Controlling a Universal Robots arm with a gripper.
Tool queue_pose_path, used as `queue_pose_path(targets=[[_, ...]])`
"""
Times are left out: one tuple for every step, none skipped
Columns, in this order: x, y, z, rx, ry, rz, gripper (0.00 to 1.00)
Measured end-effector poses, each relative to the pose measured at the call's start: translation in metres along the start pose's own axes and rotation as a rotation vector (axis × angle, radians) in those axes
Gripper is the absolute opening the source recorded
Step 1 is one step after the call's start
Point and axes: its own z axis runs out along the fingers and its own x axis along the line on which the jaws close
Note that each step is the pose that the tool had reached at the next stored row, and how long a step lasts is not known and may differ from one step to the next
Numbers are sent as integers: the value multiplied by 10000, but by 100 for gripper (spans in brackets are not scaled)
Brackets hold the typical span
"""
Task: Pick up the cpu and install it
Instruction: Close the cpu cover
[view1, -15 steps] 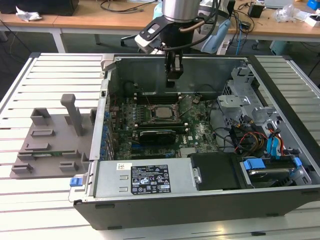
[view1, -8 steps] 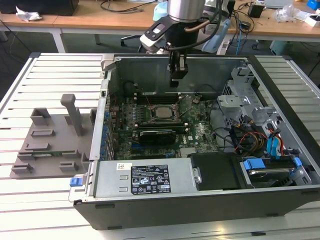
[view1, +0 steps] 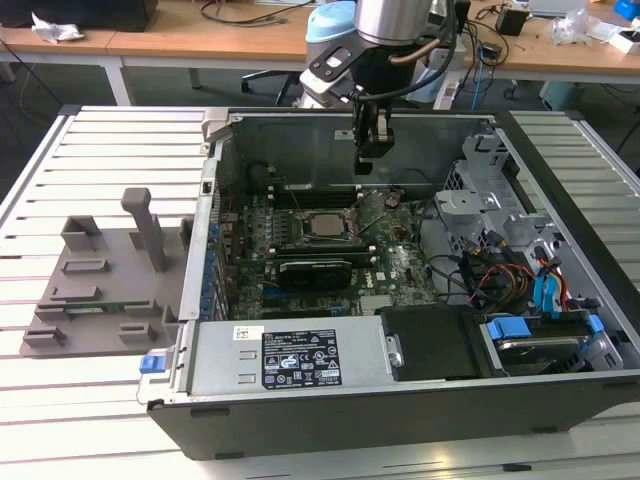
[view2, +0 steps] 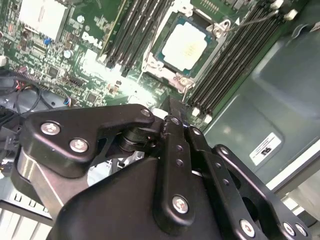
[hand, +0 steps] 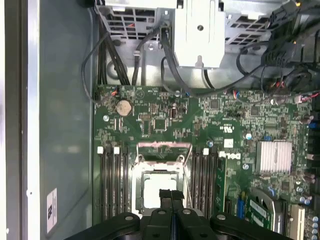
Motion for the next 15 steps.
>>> queue_pose_path(targets=[[-1,33,-1,1,1,-2,11],[-2,59,-2,3,-1,0,11],[-2,74,-2,3,0,-1,11],[-2,92,-2,4,1,-1,11],[-3,113,-3,4,-1,-2,11],[-3,125,-3,4,0,-2,11],[-4,136,-3,4,0,-1,11],[-4,158,-4,4,0,-1,11],[-5,168,-4,5,0,0,11],[-5,180,-4,4,0,-1,11],[-5,198,-5,5,0,-2,11],[-6,207,-5,4,0,-2,11],[-6,216,-5,4,0,-1,11],[-6,226,-6,5,0,0,11],[-6,236,-6,4,0,-1,11]])
